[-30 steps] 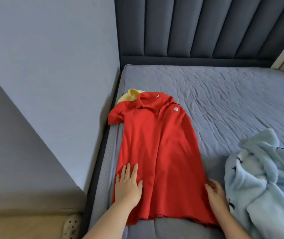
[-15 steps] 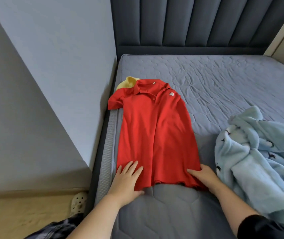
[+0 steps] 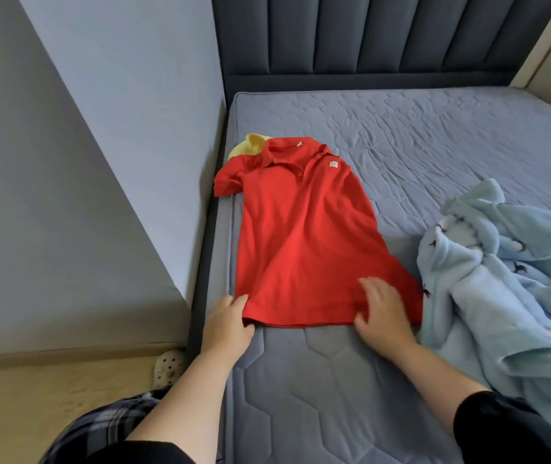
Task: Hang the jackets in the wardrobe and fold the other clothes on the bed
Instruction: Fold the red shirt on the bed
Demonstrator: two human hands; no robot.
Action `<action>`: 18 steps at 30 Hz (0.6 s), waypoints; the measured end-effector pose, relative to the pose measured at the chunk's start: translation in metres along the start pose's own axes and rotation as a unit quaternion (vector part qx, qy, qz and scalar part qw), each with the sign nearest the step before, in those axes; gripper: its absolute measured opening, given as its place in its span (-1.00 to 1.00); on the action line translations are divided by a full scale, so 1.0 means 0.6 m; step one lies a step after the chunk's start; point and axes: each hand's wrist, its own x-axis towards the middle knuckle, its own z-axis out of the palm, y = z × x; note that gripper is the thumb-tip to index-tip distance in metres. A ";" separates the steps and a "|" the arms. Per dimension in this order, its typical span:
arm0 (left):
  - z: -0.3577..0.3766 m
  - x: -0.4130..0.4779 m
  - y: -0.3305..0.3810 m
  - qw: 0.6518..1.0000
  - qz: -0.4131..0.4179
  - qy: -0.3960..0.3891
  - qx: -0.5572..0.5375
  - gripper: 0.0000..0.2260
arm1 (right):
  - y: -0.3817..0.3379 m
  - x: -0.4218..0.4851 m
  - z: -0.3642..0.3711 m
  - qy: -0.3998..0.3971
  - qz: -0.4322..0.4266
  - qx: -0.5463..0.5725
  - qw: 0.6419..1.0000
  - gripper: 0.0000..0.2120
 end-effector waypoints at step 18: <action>-0.042 -0.010 -0.005 0.942 -0.030 -0.028 0.334 -0.73 | -0.032 0.021 -0.014 -0.118 -0.106 -0.156 0.975 -0.74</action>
